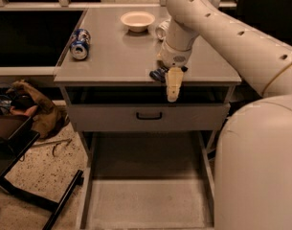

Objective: Place rxbar blueberry into middle drawer

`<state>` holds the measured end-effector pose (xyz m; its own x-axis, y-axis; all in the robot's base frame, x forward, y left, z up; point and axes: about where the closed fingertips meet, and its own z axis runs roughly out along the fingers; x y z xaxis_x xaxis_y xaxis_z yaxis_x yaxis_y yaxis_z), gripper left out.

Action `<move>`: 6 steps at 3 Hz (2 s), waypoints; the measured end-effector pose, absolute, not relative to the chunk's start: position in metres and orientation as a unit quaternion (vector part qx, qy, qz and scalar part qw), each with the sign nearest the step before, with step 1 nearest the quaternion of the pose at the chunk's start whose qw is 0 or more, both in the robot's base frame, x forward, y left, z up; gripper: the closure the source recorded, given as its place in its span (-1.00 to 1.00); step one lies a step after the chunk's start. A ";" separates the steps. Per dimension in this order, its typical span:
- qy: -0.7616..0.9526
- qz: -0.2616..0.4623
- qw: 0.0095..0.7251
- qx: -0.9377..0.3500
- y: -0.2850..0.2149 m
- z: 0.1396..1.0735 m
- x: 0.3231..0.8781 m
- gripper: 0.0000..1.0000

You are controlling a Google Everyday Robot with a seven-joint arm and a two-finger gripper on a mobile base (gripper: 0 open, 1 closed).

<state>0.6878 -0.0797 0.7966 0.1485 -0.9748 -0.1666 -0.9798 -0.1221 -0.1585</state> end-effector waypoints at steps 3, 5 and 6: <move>0.657 0.011 0.109 -0.746 -0.082 0.794 0.694 -0.55; 0.657 0.011 0.109 -0.746 -0.082 0.794 0.694 0.38; 0.657 0.011 0.109 -0.746 -0.082 0.796 0.694 0.85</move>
Offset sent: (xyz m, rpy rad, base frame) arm 0.0056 -0.0020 -0.0025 -0.0073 0.0088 -0.0098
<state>0.6935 -0.0817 0.7964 0.1362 -0.9776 -0.1602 -0.9825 -0.1126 -0.1481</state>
